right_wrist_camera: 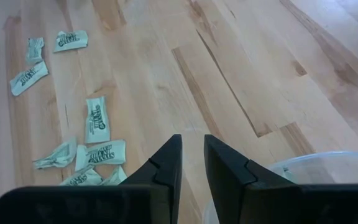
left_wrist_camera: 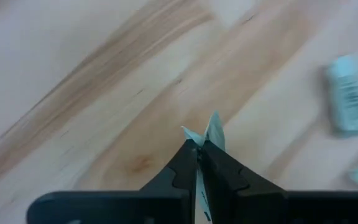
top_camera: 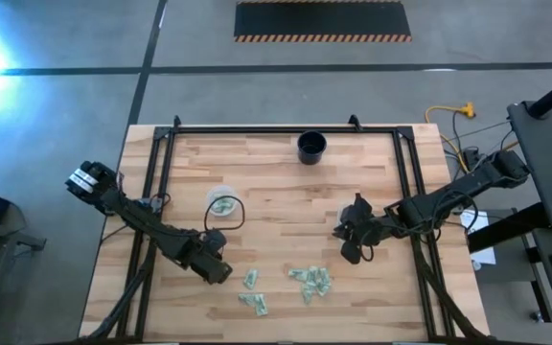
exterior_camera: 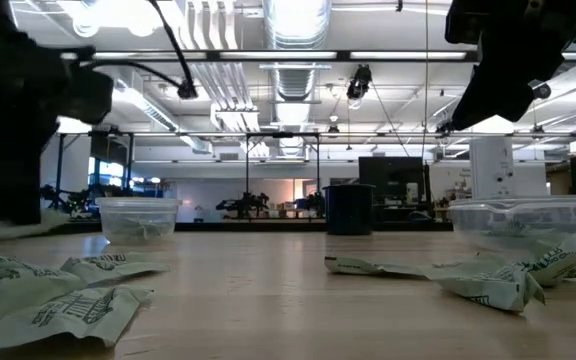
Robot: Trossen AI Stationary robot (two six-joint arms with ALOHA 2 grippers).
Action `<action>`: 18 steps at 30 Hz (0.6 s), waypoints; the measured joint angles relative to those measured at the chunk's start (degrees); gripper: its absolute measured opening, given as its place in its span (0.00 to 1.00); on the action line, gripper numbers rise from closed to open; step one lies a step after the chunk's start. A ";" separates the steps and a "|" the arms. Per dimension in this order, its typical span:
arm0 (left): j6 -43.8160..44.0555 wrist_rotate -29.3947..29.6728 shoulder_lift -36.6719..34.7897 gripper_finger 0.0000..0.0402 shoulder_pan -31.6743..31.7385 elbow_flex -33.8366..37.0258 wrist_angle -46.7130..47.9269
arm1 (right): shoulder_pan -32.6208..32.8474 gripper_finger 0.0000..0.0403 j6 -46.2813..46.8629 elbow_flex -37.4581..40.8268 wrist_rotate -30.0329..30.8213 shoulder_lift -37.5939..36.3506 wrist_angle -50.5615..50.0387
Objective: Pick and place items into bin
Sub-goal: Put the white sweetener packet into the left transparent bin
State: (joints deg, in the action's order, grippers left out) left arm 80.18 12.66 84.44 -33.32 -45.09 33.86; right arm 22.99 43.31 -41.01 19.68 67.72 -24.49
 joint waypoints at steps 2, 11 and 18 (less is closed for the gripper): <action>-1.10 1.62 -1.08 0.01 0.00 -0.51 0.16 | 0.01 0.15 0.02 0.02 0.00 0.00 0.03; -8.43 10.81 -7.44 0.01 2.66 -1.48 0.10 | -0.01 0.14 0.17 0.09 0.02 -0.02 1.14; -13.94 12.38 -11.20 0.01 7.69 -1.44 8.50 | -0.01 0.14 0.19 0.11 0.02 0.00 3.16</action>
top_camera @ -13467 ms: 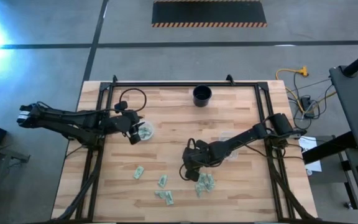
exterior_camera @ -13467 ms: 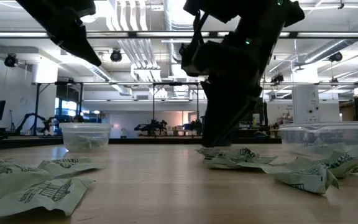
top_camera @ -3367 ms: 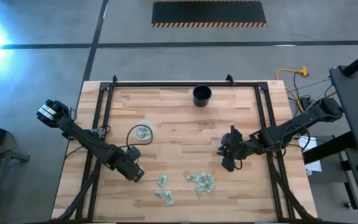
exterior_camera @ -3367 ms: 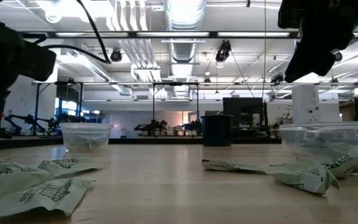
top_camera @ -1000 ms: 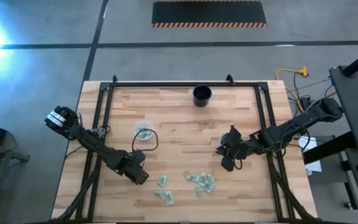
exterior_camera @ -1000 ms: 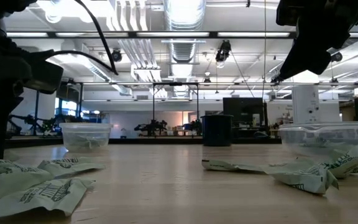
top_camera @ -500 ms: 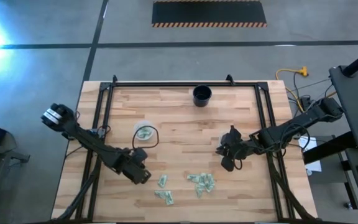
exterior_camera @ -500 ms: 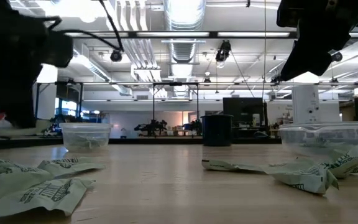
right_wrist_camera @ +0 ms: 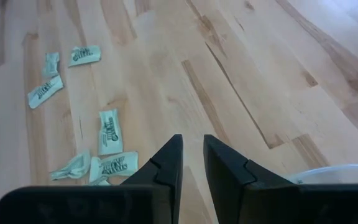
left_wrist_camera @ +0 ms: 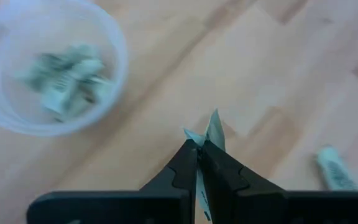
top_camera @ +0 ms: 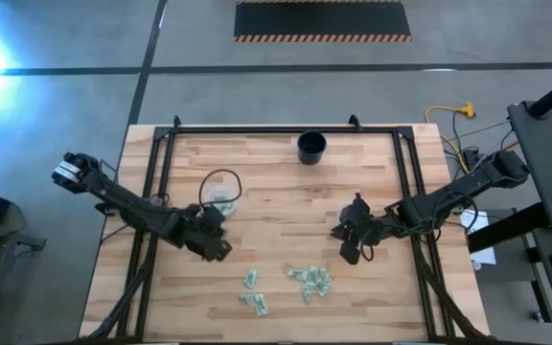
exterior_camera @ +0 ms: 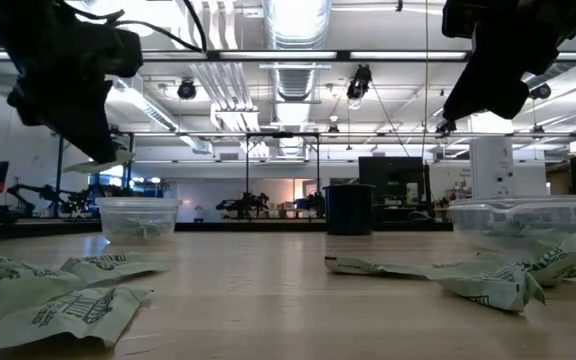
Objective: Pick and place items into bin
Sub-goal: Put the white sweetener packet into the left transparent bin
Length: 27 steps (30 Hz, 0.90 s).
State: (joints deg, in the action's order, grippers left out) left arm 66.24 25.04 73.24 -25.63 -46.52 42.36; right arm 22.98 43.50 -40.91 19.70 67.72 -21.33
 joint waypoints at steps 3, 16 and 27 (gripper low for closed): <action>-2.62 0.62 -1.14 0.01 2.39 0.07 2.50 | 0.00 0.14 -0.01 0.00 0.00 0.00 0.67; -17.73 4.20 -4.44 0.01 14.74 0.18 4.75 | 0.00 0.14 0.43 0.00 0.07 0.00 2.28; -25.24 4.02 -2.23 0.01 24.18 0.40 4.65 | 0.00 0.14 0.44 0.00 1.49 -0.01 3.79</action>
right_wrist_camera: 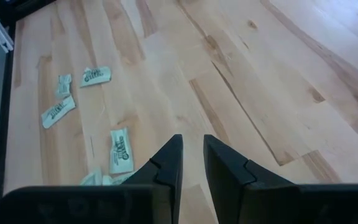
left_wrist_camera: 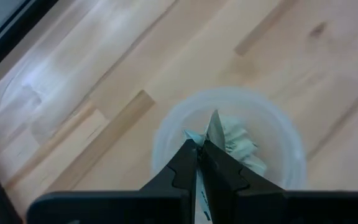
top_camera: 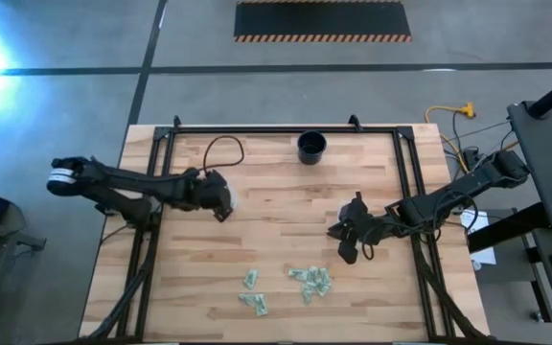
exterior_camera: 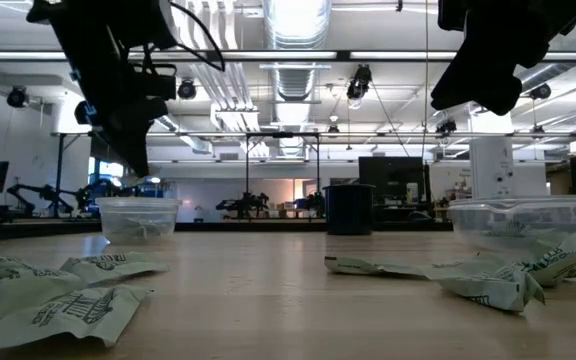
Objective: Pick and place items into bin
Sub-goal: Put the white sweetener packet into the left transparent bin, then put the white sweetener packet into the right transparent bin
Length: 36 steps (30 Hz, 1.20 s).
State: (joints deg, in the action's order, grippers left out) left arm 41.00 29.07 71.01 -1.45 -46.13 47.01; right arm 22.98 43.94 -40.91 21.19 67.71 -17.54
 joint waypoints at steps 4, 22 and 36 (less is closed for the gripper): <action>0.01 -0.03 0.46 0.01 1.26 0.23 -0.02 | 0.00 0.14 0.00 0.00 0.00 -0.01 0.09; -1.74 -0.44 0.76 0.01 1.77 0.52 -1.40 | 0.00 0.14 -0.42 0.00 -0.01 0.01 0.08; -2.51 -2.00 0.76 0.25 1.83 -0.13 -1.97 | 0.29 0.14 -0.99 0.00 -1.12 0.01 1.95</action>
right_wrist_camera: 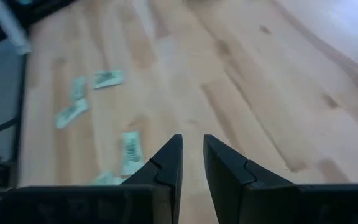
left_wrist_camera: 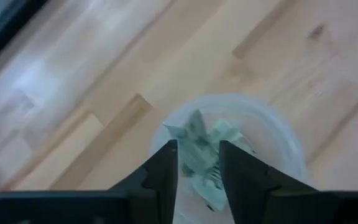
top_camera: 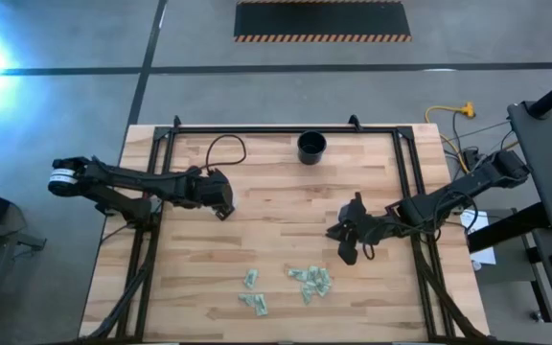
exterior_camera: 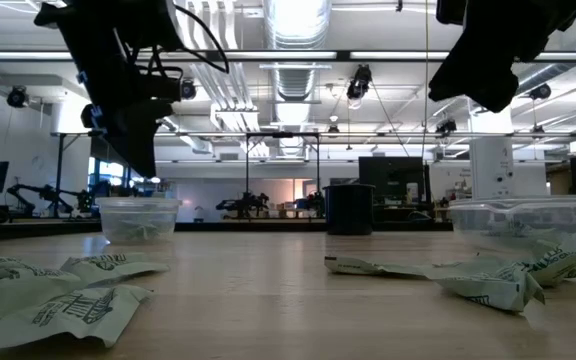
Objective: Pick and place items into bin
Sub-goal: Put the white sweetener packet into the right transparent bin
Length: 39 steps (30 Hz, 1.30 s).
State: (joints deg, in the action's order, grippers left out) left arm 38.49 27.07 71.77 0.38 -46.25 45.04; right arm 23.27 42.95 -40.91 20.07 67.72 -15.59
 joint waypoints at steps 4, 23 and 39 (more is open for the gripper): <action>0.15 -3.94 -0.23 0.26 -0.09 -0.79 -0.07 | 0.87 0.14 -3.52 0.07 -3.25 0.00 3.52; 1.69 -10.73 -3.30 0.26 -3.61 -1.19 -10.49 | 4.63 0.17 -7.14 -3.67 -10.28 21.99 24.97; 4.21 -12.04 -6.95 0.26 -12.39 -1.66 -18.42 | 4.47 0.46 -5.95 -16.62 -9.58 38.96 16.14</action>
State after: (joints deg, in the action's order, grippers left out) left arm 42.70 15.03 64.82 -12.01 -47.91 26.62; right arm 27.75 37.00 -57.52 10.48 106.68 0.55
